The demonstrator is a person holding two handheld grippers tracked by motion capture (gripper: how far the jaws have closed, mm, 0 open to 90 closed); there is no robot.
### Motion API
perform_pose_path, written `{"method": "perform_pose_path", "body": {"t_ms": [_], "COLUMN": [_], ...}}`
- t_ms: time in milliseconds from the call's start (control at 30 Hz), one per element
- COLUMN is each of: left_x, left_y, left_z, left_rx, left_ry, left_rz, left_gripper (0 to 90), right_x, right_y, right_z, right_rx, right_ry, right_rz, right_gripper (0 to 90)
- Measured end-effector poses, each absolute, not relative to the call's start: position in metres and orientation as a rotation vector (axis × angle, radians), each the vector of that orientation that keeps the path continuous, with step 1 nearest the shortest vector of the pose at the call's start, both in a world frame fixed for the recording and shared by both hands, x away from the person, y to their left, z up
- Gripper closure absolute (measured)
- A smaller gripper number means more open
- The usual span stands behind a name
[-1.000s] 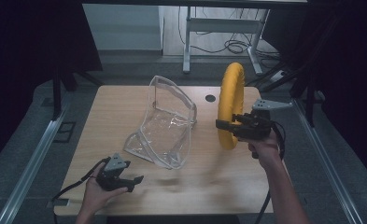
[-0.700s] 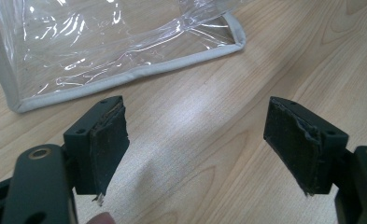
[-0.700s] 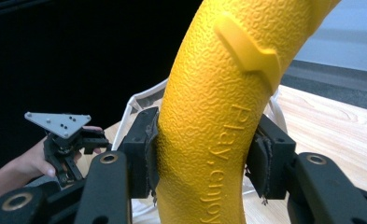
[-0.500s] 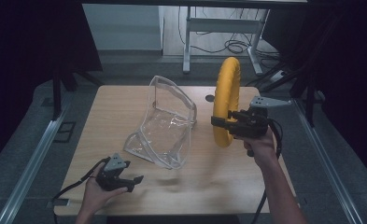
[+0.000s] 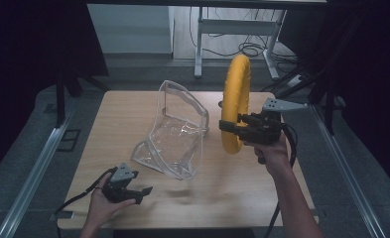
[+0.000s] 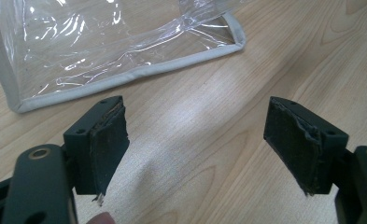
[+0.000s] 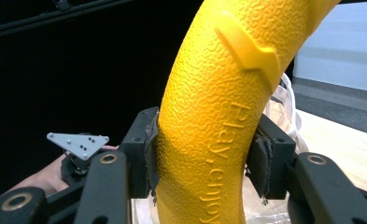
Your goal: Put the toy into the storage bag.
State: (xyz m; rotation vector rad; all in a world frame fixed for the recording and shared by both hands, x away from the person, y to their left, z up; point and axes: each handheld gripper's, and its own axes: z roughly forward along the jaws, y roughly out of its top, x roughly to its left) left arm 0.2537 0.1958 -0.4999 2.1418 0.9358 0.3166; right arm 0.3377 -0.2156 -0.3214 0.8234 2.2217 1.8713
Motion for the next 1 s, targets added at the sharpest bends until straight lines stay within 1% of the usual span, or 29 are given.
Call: {"method": "perform_pose_path", "body": {"t_ms": [1000], "left_x": [0.254], "left_y": [0.195], "left_z": [-0.500], "left_rx": [2.148], "left_ry": [0.935], "left_rz": [0.314], "left_gripper": [21.5], "right_x": [0.331], "right_y": [-0.186], "right_z": [-0.289], "right_rx": [0.702], "right_ry": [2.181], "right_rz": [1.967], "right_gripper": [49.9]}}
